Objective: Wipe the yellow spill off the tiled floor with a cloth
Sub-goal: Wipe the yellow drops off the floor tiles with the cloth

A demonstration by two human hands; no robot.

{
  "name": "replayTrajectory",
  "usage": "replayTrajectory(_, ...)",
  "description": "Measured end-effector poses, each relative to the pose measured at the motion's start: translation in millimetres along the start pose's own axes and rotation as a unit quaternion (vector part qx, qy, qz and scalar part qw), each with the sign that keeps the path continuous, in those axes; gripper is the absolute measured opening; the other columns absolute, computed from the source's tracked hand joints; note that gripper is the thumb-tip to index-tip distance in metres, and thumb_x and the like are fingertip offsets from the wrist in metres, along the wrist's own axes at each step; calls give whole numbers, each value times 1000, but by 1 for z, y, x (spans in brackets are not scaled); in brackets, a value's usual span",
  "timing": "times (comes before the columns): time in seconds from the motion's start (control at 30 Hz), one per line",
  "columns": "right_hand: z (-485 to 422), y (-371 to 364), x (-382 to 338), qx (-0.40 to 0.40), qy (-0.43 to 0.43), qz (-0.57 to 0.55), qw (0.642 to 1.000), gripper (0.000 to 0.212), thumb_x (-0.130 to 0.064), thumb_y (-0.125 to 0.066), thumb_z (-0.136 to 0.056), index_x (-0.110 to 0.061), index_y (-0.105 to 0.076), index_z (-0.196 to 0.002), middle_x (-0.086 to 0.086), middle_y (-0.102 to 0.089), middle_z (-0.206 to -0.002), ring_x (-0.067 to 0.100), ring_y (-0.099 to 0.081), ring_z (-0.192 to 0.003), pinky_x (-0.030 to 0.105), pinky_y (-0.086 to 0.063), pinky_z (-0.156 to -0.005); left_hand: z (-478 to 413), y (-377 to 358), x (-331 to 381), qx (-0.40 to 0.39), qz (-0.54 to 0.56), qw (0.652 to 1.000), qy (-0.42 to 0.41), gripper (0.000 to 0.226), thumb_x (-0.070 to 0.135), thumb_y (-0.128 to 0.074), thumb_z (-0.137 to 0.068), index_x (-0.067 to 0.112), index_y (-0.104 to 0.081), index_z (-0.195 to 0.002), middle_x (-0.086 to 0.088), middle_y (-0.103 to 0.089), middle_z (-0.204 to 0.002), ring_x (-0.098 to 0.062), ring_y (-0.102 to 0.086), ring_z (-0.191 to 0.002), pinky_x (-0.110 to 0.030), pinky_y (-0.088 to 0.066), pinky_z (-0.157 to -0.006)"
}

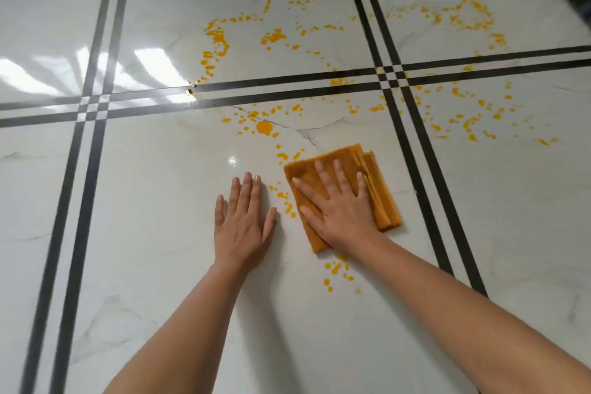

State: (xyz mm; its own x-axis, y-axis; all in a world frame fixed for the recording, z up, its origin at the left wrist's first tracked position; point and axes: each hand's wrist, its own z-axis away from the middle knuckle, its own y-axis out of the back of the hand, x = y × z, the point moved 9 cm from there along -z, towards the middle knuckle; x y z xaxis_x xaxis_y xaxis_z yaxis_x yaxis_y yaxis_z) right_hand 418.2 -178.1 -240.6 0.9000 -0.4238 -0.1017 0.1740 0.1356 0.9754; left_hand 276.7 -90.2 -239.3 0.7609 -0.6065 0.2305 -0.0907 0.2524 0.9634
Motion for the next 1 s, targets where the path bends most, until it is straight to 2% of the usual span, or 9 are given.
replayTrajectory(0.07, -2, 1, 12, -11, 23, 3, 1000, 59, -65, 0, -80, -53, 9, -137, -4, 8, -158, 28, 8, -144, 58, 4, -110, -1, 3, -12, -1, -11, 1000, 3, 77, 57, 0, -82, 20, -4, -149, 6, 4, -156, -5, 13, -138, -34, 8, -113)
replayTrajectory(0.2, -45, 11, 22, 1, -168, -48, 985, 55, -58, -14, -92, -49, 3, -143, 0, 10, -158, 31, 12, -143, 59, 6, -109, 1, 5, -36, -13, -7, 1000, 18, 79, 59, 1, -81, 19, -3, -149, 8, 8, -154, -3, 16, -137, -33, 8, -113)
replayTrajectory(0.37, -21, 1, -48, -1, 121, 4, 993, 60, -61, -10, -83, -50, -8, -141, -3, -7, -158, 29, -3, -145, 58, -2, -110, 16, 5, -42, -12, -8, 1000, 2, 78, 59, -7, -84, 16, -8, -149, 7, 3, -153, -7, 9, -140, -34, 6, -113)
replayTrajectory(0.53, -60, 11, -18, 1, -116, -31, 993, 56, -60, -17, -90, -51, 0, -143, -2, 8, -158, 30, 10, -144, 59, 5, -109, 25, 7, -62, 1, -6, 1000, 16, 78, 60, -9, -84, 18, -7, -149, 9, 7, -152, -6, 10, -140, -32, 9, -112)
replayTrajectory(0.67, -28, 2, -79, 21, 160, 15, 987, 58, -61, -21, -85, -49, -20, -142, -2, -17, -156, 30, -14, -143, 60, -13, -108, 27, 8, -56, 4, -2, 1000, 4, 76, 58, -12, -86, 14, -14, -149, 3, -5, -154, -11, 3, -140, -35, 4, -112)
replayTrajectory(0.7, -29, 1, -65, 6, 157, 28, 987, 60, -64, -16, -82, -50, -15, -141, -5, -15, -157, 27, -12, -144, 58, -11, -110, 29, 8, -56, 3, -4, 1000, 1, 76, 57, -10, -86, 14, -12, -149, 2, -5, -155, -11, 5, -140, -35, 5, -112)
replayTrajectory(0.83, -45, 5, -29, 1, -94, -20, 995, 56, -60, -18, -91, -49, -2, -143, -3, 4, -158, 28, 7, -144, 57, 2, -110, 30, 6, -55, 6, -5, 1000, 7, 77, 56, -6, -84, 14, -9, -149, 1, -3, -156, -10, 10, -139, -35, 9, -112)
replayTrajectory(0.93, -15, -5, -85, 35, 118, 13, 992, 57, -58, -22, -88, -46, -20, -143, -1, -20, -156, 31, -17, -143, 60, -14, -108, 31, 9, -52, 12, -7, 1000, 3, 74, 53, -15, -87, 11, -22, -147, -4, -18, -155, -14, -3, -140, -38, 0, -111)
replayTrajectory(1.0, -10, -5, -62, 33, 135, 23, 990, 59, -61, -23, -85, -48, -18, -142, -4, -23, -155, 29, -20, -142, 58, -15, -108, 35, 10, -50, 7, -14, 1000, -2, 75, 54, -9, -85, 13, -15, -148, 0, -5, -155, -11, 4, -140, -37, 3, -112)
